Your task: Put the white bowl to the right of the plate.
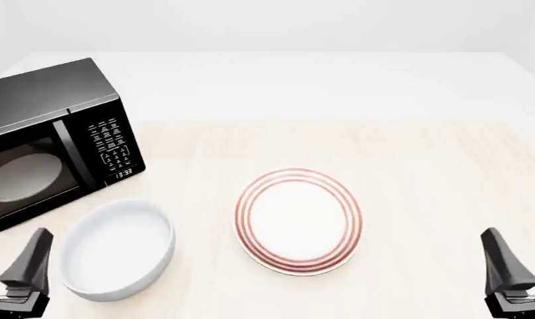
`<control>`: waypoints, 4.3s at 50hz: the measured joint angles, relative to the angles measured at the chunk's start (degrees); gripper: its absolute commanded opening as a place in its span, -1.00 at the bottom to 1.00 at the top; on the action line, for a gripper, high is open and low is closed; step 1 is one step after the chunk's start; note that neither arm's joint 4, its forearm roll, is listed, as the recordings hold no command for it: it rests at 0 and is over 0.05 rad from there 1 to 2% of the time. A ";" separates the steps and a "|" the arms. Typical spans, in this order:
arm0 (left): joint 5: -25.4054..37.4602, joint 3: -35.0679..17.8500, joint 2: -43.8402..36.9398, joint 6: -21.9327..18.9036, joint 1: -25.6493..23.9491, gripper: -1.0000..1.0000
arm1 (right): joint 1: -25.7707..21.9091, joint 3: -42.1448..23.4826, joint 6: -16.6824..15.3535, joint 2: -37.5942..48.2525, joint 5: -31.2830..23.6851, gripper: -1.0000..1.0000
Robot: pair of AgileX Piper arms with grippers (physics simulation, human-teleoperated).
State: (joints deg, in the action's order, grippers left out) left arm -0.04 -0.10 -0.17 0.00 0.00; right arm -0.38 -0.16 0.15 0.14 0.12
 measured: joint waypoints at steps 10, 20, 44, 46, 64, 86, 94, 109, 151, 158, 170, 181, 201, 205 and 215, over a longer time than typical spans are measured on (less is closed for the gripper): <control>-0.04 -0.09 -0.17 0.00 0.00 1.00 | 0.13 -0.02 0.07 0.48 0.20 1.00; -0.06 -0.13 -0.23 0.00 0.00 1.00 | -1.25 -0.48 -1.13 1.68 1.42 1.00; -0.07 -0.15 -0.26 0.00 0.00 1.00 | -9.12 -12.85 -2.77 25.07 10.70 1.00; -0.07 -0.15 -0.26 0.00 0.00 1.00 | -9.99 -14.46 -2.69 28.16 11.39 1.00; -0.07 -0.15 -0.26 0.00 0.00 1.00 | -18.66 -28.37 -3.45 52.04 13.81 1.00; -0.07 -0.15 -0.26 0.00 0.00 1.00 | -27.87 -41.63 -3.44 70.19 10.86 1.00; -0.07 -0.15 -0.26 0.00 0.00 1.00 | -31.87 -46.99 -2.70 76.03 8.99 1.00; -0.07 -0.15 -0.26 0.00 0.00 1.00 | -39.58 -59.25 -1.43 87.79 4.27 1.00; -0.07 -0.15 -0.26 0.00 0.00 1.00 | -49.80 -76.09 1.04 103.87 -1.37 1.00; -0.07 -0.15 -0.26 0.00 0.00 1.00 | -50.59 -76.89 1.68 105.26 -1.26 1.00; -0.07 -0.15 -0.26 0.00 0.00 1.00 | -52.00 -78.16 3.19 108.17 -0.67 1.00; -0.07 -0.15 -0.26 0.00 0.00 1.00 | -53.37 -79.47 4.68 111.01 -0.28 1.00; -0.07 -0.15 -0.26 0.00 0.00 1.00 | -53.73 -81.91 7.15 116.75 -1.19 1.00; -0.07 -0.15 -0.26 0.00 0.00 1.00 | -53.63 -82.20 7.55 117.59 -1.29 1.00; -0.07 -0.15 -0.26 0.00 0.00 1.00 | -53.80 -83.02 8.58 119.64 -1.45 1.00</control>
State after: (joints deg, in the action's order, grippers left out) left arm -0.11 -0.25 -0.43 0.00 0.00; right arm -54.18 -83.17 8.74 119.78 -1.33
